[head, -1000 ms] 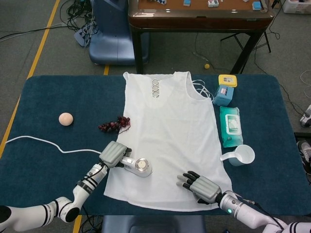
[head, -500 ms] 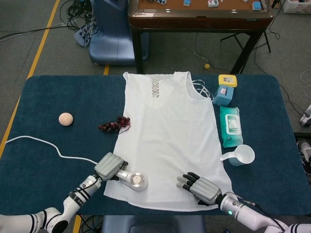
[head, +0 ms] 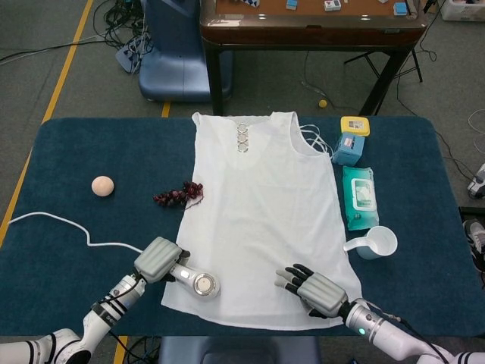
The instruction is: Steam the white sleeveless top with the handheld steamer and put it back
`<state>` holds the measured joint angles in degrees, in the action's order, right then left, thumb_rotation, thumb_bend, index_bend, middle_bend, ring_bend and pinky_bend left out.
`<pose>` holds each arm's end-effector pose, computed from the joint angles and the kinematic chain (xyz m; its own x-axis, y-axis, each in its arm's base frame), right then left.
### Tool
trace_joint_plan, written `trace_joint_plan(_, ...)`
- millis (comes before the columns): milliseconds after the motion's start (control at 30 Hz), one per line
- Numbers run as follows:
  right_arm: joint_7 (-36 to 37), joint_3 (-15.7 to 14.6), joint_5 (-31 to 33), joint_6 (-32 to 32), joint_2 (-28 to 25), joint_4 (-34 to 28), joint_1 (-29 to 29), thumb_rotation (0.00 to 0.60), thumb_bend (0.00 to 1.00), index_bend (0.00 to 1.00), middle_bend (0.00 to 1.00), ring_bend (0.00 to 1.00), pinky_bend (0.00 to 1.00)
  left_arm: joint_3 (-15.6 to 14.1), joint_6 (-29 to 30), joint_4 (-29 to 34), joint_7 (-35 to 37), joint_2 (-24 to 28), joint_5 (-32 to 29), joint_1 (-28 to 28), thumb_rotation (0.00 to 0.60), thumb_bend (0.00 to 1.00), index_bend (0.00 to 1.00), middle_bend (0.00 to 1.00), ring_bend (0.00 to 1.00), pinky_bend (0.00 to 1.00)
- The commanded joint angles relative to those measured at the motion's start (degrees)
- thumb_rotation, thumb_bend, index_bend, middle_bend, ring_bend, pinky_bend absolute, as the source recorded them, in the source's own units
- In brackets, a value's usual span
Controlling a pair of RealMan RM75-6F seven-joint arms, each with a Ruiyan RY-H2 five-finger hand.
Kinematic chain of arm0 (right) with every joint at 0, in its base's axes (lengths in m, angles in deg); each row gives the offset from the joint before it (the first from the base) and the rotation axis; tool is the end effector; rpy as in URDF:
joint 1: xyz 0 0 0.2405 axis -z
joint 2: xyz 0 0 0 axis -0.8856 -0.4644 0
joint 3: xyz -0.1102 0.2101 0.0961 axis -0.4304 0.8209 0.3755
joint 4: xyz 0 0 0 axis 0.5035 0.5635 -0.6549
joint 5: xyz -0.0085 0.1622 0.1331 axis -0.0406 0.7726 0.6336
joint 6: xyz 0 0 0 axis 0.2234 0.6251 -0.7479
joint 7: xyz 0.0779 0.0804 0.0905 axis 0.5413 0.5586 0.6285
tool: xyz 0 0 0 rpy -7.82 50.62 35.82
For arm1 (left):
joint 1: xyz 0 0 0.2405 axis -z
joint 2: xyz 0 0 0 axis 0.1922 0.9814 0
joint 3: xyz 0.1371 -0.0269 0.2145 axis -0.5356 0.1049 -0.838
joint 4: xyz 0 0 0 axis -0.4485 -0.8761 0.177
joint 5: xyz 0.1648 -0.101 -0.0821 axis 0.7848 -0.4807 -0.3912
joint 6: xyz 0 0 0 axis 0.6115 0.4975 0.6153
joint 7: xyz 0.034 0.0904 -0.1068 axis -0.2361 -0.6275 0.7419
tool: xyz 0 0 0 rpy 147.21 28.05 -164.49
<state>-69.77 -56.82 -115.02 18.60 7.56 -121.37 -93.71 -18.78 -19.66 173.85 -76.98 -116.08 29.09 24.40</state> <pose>-0.2188 -0.1969 -0.0038 0.5679 -0.5017 0.6525 -0.7575 -0.6287 0.1760 -0.1681 0.2728 -0.0067 0.4246 0.3158 0.8485 0.8266 -0.5177 -0.2209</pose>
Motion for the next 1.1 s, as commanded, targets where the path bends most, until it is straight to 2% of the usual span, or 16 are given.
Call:
trace_joint_plan(33,0.4,0.9,-0.9,2.1,-1.0,-1.1,0.3,0.6,0.64,0.0,0.01,0.0,0.01,1.4,0.5,0.4,1.2,1.2,-1.2,-0.1,0.6,0.13,0.84,0.76,0.64,0.63)
trace_joint_plan(100,0.7,1.6,-1.2,3.1,-1.9,-2.4,0.2,0.6,0.48,0.0,0.01,0.0,0.01,2.4,0.6,0.1,2.1,1.9,-2.2,-0.3,0.6,0.13,0.84,0.76,0.64,0.63)
trace_joint_plan(200,1.1,2.9,-1.4,4.5,-3.9,-4.6,-0.3,0.6,0.33,0.0,0.01,0.0,0.01,3.7,0.9,-1.2,3.7,2.7,-3.7,-0.6,0.6,0.13,0.84,0.76,0.64,0.63)
trace_joint_plan(300,0.0,4.3,-1.5,6.0,-6.5,-6.9,-0.5,0.6,0.25,0.0,0.01,0.0,0.01,5.3,1.0,-3.5,6.5,3.0,-5.7,-1.0,0.6,0.13,0.84,0.76,0.64,0.63)
trace_joint_plan(467,-2.1,6.5,-0.8,10.1,-11.6,-10.6,0.6,0.6,0.21,0.0,0.01,0.0,0.01,7.1,0.1,-8.8,11.2,2.9,-8.3,-1.4,0.6,0.13,0.84,0.76,0.64,0.63)
trace_joint_plan(667,-2.0,7.9,1.0,15.0,-16.3,-12.5,3.5,0.6,0.17,0.0,0.01,0.0,0.01,7.7,-2.1,-16.9,15.3,1.1,-9.3,-1.2,0.6,0.13,0.84,0.76,0.64,0.63)
trace_joint_plan(933,-0.7,6.9,1.3,16.9,-17.7,-11.3,6.7,0.6,0.15,0.0,0.01,0.0,0.01,8.0,-4.7,-27.7,18.9,-2.5,-9.2,-0.3,0.6,0.13,0.84,0.76,0.63,0.63)
trace_joint_plan(1100,0.0,6.8,1.4,17.5,-18.0,-10.6,7.9,0.6,0.15,0.0,0.01,0.0,0.01,7.9,-6.3,-32.1,20.3,-4.4,-9.4,-0.1,0.6,0.13,0.84,0.75,0.63,0.63)
